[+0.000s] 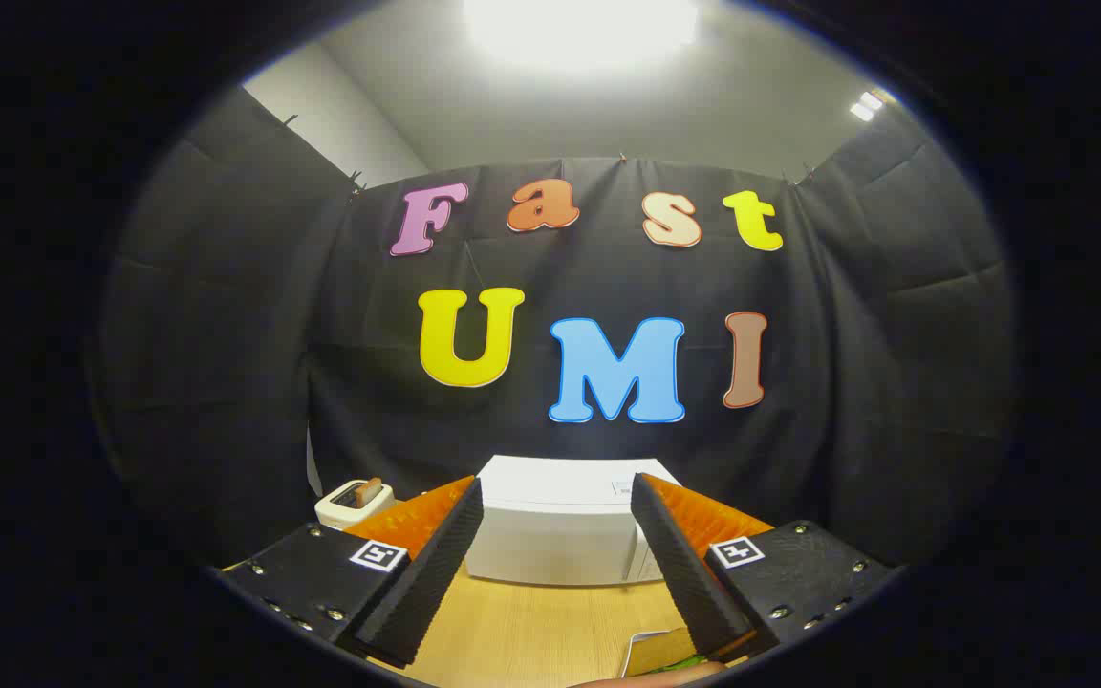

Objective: Open the microwave, put the food inside, and close the microwave door.

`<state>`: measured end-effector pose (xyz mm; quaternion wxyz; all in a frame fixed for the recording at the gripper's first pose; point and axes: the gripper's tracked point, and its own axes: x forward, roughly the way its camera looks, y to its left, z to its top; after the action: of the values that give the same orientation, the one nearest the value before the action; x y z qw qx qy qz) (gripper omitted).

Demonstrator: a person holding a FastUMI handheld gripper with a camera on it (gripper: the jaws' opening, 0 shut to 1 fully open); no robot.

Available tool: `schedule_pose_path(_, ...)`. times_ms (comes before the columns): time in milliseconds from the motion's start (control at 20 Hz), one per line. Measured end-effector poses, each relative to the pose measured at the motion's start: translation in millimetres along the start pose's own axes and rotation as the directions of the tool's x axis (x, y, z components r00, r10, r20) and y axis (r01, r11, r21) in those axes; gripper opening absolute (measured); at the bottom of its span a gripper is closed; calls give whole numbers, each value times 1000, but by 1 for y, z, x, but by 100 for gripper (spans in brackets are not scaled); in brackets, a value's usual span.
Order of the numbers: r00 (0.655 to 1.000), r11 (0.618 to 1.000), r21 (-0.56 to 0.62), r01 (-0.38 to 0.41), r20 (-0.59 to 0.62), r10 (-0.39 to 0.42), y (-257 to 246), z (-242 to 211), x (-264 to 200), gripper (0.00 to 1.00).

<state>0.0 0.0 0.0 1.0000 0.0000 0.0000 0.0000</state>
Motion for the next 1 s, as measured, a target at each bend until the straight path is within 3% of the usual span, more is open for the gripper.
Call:
schedule_pose_path(200,998,999,-14,34,54,-34,-9,7,8,99)
schedule_pose_path(1000,999,1000,-13,27,33,-26,-12,-20,29,99)
